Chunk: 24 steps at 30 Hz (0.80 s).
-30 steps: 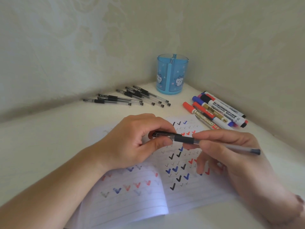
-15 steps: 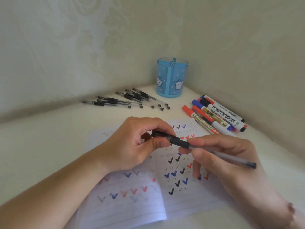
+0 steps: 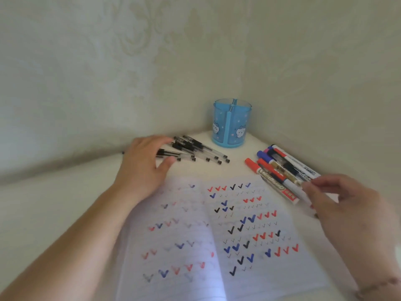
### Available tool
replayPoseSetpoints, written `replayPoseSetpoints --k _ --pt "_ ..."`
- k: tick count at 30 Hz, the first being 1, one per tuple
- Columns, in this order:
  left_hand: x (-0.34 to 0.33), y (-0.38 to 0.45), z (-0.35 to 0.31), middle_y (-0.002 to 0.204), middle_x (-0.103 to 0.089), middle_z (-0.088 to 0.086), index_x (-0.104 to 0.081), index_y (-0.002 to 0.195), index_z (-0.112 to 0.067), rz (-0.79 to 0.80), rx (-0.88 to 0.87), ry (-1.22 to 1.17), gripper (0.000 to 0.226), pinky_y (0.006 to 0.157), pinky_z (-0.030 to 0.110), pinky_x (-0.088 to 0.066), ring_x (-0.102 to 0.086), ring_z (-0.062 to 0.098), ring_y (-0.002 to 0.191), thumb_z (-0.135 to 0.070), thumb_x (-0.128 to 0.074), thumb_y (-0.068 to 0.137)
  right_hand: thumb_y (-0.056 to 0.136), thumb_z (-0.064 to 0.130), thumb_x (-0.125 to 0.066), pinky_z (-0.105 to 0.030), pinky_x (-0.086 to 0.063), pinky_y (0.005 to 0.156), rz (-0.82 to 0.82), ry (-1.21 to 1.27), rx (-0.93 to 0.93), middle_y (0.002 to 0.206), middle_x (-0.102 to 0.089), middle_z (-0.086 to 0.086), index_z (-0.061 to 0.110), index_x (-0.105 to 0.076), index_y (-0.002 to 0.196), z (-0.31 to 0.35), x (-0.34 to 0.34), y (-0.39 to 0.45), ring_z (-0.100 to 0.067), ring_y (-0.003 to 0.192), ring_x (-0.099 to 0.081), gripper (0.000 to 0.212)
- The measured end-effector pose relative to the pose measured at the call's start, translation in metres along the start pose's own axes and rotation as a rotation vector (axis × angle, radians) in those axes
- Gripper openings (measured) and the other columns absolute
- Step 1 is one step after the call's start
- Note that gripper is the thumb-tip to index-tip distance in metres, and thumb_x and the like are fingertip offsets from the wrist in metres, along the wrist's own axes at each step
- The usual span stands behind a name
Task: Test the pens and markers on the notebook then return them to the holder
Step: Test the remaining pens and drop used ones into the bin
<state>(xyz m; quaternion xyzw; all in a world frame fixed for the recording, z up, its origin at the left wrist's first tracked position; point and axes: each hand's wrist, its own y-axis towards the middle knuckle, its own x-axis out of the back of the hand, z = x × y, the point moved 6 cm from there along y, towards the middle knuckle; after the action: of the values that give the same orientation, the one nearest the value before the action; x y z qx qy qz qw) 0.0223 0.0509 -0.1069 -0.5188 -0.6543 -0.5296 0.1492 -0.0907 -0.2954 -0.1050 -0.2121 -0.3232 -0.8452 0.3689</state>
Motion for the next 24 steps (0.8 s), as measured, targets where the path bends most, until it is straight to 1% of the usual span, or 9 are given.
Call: replayPoseSetpoints --k 1,4,6,9,16,18,21,22,24 --pt "-0.001 0.003 0.018 0.133 -0.059 0.001 -0.059 0.129 -0.020 0.011 0.113 0.063 0.039 0.105 0.034 -0.032 -0.044 0.026 0.124 -0.027 -0.063 0.091 0.073 0.060 -0.059 -0.030 -0.043 0.048 -0.008 -0.041 -0.011 0.077 -0.069 0.020 0.045 -0.063 0.084 -0.003 0.000 0.002 -0.019 0.069 -0.064 0.019" --pt "-0.008 0.003 0.044 0.132 -0.060 0.004 -0.059 0.129 -0.022 0.068 0.308 0.125 0.037 0.103 0.039 -0.035 -0.045 0.031 0.125 -0.021 -0.060 0.092 0.076 0.051 -0.064 -0.029 -0.045 0.054 0.011 -0.154 -0.019 0.082 -0.066 0.010 0.040 -0.062 0.072 -0.003 -0.007 0.003 -0.024 0.072 -0.058 0.012" --pt "-0.012 0.002 0.048 0.132 -0.059 0.000 -0.058 0.128 -0.026 0.085 0.355 0.146 0.035 0.104 0.041 -0.032 -0.043 0.029 0.127 -0.023 -0.058 0.093 0.078 0.042 -0.069 -0.030 -0.042 0.056 0.034 -0.182 0.008 0.076 -0.060 0.009 0.038 -0.062 0.069 0.003 -0.012 0.001 -0.026 0.076 -0.055 0.012" --pt "-0.010 0.000 0.050 0.128 -0.058 -0.006 -0.060 0.123 -0.034 0.060 0.409 0.261 0.033 0.108 0.047 -0.020 -0.036 0.026 0.128 -0.022 -0.055 0.093 0.078 0.033 -0.071 -0.033 -0.044 0.061 0.078 -0.214 0.071 0.067 -0.049 0.019 0.036 -0.062 0.066 0.007 -0.019 -0.001 -0.024 0.082 -0.050 0.015" --pt "-0.008 -0.001 0.056 0.118 -0.059 -0.007 -0.067 0.100 -0.035 0.083 0.456 0.343 0.021 0.107 0.049 -0.013 -0.033 0.026 0.125 -0.019 -0.055 0.093 0.081 0.032 -0.068 -0.029 -0.036 0.057 0.056 -0.224 0.154 0.084 -0.061 0.015 0.037 -0.060 0.069 0.004 -0.020 -0.002 -0.018 0.084 -0.044 0.015" --pt "-0.004 0.003 0.046 0.112 -0.063 -0.007 -0.065 0.095 -0.034 0.025 0.358 0.256 0.019 0.103 0.043 -0.023 -0.041 0.025 0.120 -0.018 -0.056 0.094 0.081 0.031 -0.069 -0.025 -0.031 0.053 0.013 -0.197 0.208 0.079 -0.058 0.020 0.038 -0.061 0.071 0.014 -0.017 -0.007 -0.016 0.082 -0.047 0.015" --pt "0.013 0.004 -0.003 0.088 -0.066 -0.013 -0.060 0.095 -0.039 -0.068 0.049 -0.284 0.025 0.080 0.021 -0.042 -0.060 0.013 0.091 -0.014 -0.056 0.095 0.079 0.041 -0.070 -0.022 -0.035 0.056 0.040 0.053 0.306 0.080 -0.060 0.027 0.039 -0.063 0.078 0.030 -0.014 -0.021 -0.007 0.076 -0.051 0.007" --pt "0.020 -0.002 -0.027 0.082 -0.064 -0.017 -0.061 0.098 -0.040 -0.050 -0.078 -0.440 0.024 0.073 0.015 -0.043 -0.060 0.005 0.081 -0.017 -0.054 0.095 0.078 0.047 -0.069 -0.017 -0.037 0.059 0.084 0.151 0.353 0.088 -0.061 0.029 0.040 -0.063 0.082 0.034 -0.016 -0.026 -0.005 0.078 -0.052 0.011" --pt "0.021 -0.022 -0.073 0.083 -0.062 -0.022 -0.065 0.109 -0.032 0.068 -0.348 -0.546 0.021 0.072 0.012 -0.044 -0.058 -0.003 0.077 -0.020 -0.052 0.097 0.075 0.061 -0.065 -0.010 -0.037 0.065 0.183 0.277 0.468 0.088 -0.064 0.019 0.040 -0.062 0.087 0.042 -0.021 -0.037 -0.003 0.082 -0.054 0.024"
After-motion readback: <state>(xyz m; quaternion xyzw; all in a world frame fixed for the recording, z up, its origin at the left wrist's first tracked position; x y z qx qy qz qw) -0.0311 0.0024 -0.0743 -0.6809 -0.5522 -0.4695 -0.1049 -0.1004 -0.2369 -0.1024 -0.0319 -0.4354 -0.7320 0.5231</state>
